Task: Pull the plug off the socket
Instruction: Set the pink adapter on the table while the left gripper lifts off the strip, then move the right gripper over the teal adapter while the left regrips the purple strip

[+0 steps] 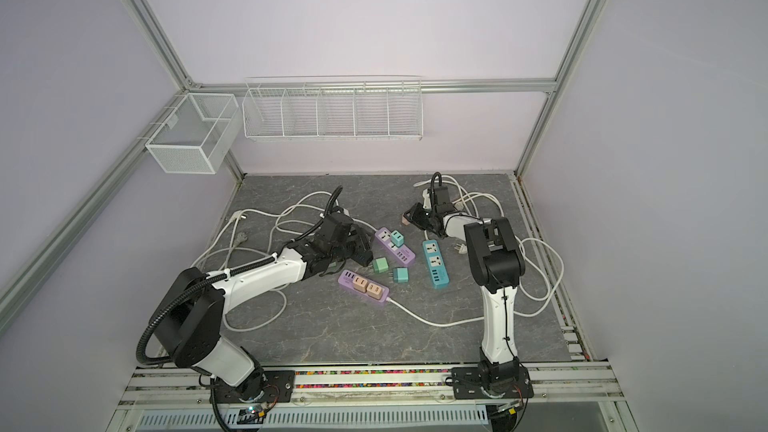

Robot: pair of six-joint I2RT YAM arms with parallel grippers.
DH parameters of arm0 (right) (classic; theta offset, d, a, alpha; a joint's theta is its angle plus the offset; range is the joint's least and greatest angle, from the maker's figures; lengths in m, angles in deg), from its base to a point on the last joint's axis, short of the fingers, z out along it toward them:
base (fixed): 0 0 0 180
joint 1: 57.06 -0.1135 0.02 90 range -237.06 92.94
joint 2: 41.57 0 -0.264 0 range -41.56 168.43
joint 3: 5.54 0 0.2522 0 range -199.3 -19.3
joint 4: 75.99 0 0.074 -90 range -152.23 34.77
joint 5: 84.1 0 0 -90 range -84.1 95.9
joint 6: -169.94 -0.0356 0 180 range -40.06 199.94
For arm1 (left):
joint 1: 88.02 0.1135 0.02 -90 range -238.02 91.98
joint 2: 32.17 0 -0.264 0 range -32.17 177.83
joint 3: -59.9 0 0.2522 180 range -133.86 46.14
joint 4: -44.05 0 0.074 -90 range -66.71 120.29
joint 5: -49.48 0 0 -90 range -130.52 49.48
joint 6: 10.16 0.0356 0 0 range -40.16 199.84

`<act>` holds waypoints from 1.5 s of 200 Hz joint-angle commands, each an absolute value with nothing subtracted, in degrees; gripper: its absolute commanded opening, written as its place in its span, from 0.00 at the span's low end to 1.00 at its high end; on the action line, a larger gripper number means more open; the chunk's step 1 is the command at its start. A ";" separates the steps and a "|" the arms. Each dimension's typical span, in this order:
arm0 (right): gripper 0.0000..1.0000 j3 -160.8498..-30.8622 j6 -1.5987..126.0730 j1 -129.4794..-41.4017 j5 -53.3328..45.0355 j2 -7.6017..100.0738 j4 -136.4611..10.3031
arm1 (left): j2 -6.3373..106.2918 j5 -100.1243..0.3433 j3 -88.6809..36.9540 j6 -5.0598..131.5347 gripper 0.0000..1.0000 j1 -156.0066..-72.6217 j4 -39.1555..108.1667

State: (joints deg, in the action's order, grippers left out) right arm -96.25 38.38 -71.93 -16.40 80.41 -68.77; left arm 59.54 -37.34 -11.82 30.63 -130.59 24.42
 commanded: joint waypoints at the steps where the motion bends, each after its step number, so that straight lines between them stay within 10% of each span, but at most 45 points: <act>1: 0.35 -96.90 37.77 -71.86 -16.09 81.14 -69.04 | 59.24 -36.57 -13.38 30.55 0.59 -130.93 24.75; 139: 0.64 -94.28 47.17 -71.29 -9.88 68.26 -57.02 | 60.22 -38.10 -14.48 29.21 0.59 -130.96 24.81; 300: 0.70 -83.14 67.06 -81.75 -2.54 50.02 -49.38 | 75.50 -45.48 -25.61 27.31 0.59 -130.74 22.65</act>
State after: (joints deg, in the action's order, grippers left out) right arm -85.37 62.66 -80.13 -3.11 51.56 -48.73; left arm 72.93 -44.31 -22.68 27.81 -130.59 24.46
